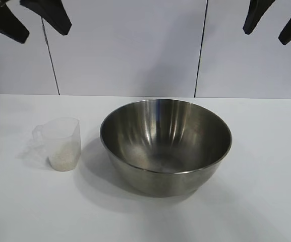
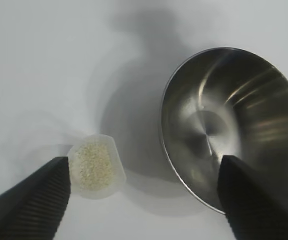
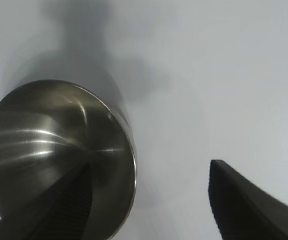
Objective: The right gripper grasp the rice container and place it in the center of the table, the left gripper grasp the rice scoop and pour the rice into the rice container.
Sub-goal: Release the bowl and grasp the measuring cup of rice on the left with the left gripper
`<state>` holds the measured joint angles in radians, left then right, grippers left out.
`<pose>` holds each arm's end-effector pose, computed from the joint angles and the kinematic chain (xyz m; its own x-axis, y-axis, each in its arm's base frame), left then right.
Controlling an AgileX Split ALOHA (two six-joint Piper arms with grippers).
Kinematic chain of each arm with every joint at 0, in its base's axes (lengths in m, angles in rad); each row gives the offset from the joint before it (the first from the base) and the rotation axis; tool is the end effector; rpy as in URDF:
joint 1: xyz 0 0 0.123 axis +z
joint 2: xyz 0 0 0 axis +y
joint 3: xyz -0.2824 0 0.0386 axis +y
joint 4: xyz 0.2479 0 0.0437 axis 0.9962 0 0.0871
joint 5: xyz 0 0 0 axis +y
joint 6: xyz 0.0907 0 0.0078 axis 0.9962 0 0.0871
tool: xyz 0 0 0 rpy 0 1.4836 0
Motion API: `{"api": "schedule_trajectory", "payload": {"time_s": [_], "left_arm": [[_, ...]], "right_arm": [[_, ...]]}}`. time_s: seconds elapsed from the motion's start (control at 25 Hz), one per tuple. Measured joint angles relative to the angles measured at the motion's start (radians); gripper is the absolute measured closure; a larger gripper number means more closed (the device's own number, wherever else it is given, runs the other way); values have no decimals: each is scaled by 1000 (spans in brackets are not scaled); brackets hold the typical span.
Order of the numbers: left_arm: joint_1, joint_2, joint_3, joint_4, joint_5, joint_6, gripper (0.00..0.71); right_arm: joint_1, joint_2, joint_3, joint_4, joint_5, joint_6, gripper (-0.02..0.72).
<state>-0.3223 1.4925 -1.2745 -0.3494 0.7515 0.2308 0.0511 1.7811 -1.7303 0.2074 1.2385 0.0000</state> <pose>0.3026 -0.1235 0.3300 -0.7264 0.2125 -0.6536 0.4329 0.8801 -0.1951 0.3777 0.0371 0.3391 -0.9353 0.0194 -0.3534 -0.0575 0.9769 0.2058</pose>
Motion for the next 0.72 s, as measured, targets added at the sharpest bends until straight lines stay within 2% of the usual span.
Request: {"api": "schedule_trajectory", "payload": {"time_s": [0.16,0.36,0.56,0.72], "left_arm": [[0,-111,132,0,-150,0,121],[-6,-261,402,-1,-450,0,121],[-57,-328,643,-2,-761,8,121],[-90,-330,777,-4,-933,8,121]], "right_arm": [[0,0,0,0,0,0,240],[0,0,0,0,0,0,240],[0,0,0,0,0,0,240],[0,0,0,0,0,0,240]]}}
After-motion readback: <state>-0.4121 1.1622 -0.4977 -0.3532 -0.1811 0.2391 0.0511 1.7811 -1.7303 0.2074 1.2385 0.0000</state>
